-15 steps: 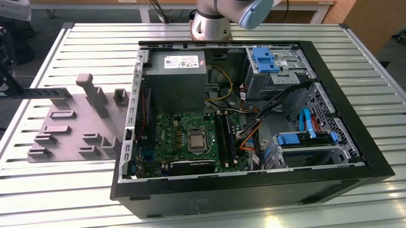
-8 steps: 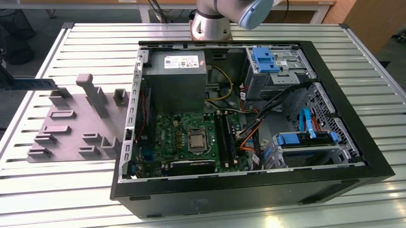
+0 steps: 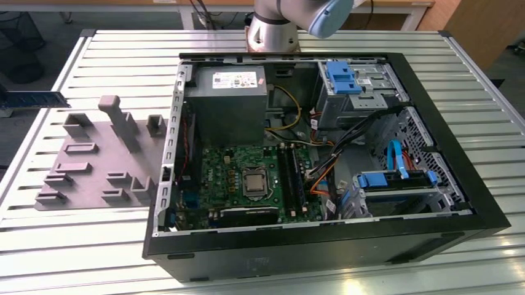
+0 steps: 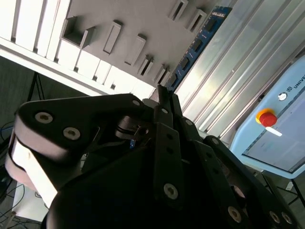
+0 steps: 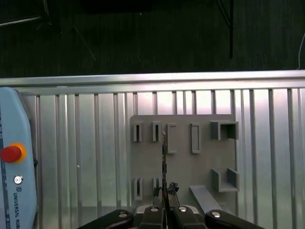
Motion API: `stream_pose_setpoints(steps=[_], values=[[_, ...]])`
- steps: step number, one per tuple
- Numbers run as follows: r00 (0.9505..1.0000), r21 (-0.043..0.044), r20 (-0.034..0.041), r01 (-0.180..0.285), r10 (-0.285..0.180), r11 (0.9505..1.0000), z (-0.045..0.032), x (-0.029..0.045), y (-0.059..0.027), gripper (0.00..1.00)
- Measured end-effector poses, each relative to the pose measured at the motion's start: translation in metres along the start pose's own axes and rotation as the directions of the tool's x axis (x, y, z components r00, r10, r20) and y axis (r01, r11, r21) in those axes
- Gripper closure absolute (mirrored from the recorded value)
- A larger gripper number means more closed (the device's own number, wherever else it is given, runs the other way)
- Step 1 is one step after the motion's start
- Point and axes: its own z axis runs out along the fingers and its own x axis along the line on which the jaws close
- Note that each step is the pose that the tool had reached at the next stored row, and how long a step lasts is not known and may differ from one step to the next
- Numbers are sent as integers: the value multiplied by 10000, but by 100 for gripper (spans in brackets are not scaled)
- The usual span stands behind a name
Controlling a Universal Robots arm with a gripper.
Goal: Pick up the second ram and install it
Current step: 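Pick up the second ram and move it above second insertion slot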
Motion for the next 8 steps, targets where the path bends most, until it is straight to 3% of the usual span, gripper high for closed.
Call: stream_pose_setpoints(steps=[8], values=[[10000,-1,-1,0,0,10000,-4,0,0,86]])
